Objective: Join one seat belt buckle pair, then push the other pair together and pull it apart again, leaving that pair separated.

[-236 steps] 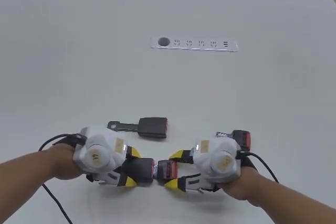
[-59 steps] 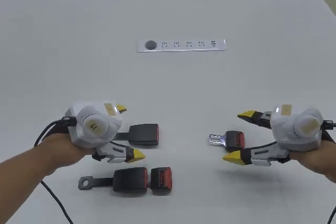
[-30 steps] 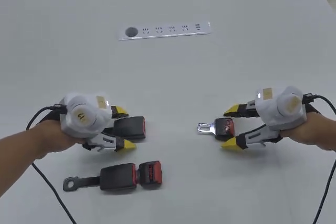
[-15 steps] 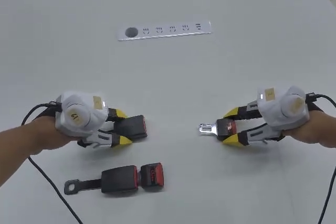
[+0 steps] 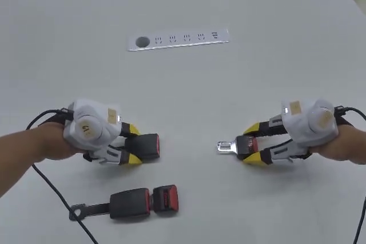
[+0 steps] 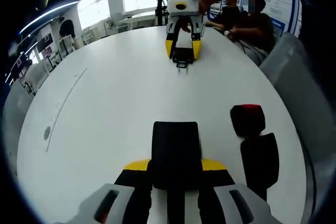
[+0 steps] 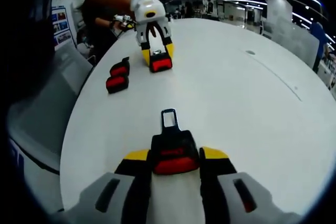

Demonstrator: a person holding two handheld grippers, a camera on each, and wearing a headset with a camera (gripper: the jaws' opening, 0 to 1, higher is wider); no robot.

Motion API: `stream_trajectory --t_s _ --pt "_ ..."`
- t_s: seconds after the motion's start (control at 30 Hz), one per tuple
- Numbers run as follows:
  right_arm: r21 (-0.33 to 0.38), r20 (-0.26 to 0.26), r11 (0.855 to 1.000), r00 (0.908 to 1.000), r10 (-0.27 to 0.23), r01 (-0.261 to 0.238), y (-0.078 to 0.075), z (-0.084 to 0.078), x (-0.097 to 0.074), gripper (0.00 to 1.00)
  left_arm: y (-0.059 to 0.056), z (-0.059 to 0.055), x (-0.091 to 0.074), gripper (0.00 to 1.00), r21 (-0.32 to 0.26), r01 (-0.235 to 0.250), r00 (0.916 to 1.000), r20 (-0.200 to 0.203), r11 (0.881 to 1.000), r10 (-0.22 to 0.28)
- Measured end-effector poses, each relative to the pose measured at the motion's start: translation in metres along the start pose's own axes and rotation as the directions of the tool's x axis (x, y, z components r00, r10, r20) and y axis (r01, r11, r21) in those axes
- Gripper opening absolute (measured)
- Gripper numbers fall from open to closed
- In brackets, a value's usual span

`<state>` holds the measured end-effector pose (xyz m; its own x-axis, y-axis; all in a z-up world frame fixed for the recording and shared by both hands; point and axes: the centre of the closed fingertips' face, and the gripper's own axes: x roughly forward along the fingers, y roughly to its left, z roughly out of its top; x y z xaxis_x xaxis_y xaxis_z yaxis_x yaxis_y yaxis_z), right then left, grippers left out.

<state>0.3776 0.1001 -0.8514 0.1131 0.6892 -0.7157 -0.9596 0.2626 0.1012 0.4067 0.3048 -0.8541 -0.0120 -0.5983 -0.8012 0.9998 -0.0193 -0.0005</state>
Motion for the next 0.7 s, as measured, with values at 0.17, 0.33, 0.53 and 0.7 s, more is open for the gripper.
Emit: stream_trajectory --t_s 0.17,0.33,0.53,0.7 --pt "-0.001 0.007 1.0 1.0 -0.002 0.002 0.0 0.0 0.0 0.36 0.0 -0.002 0.0 0.35 0.002 0.003 1.0 -0.003 1.0 -0.003" --pt "0.004 0.011 1.0 0.9999 0.0 0.0 0.0 0.001 0.001 0.36 0.001 -0.003 0.0 0.35 0.003 0.006 1.0 -0.006 1.0 -0.006" --pt "-0.001 0.023 1.0 0.9997 0.004 -0.004 0.0 0.009 0.01 0.36 0.001 -0.004 0.001 0.35 0.004 0.008 0.9999 -0.011 1.0 -0.008" --pt "0.0 0.031 1.0 0.9995 0.006 -0.006 -0.001 0.015 0.016 0.36 0.0 -0.005 0.001 0.34 0.004 0.011 0.9998 -0.018 1.0 -0.011"
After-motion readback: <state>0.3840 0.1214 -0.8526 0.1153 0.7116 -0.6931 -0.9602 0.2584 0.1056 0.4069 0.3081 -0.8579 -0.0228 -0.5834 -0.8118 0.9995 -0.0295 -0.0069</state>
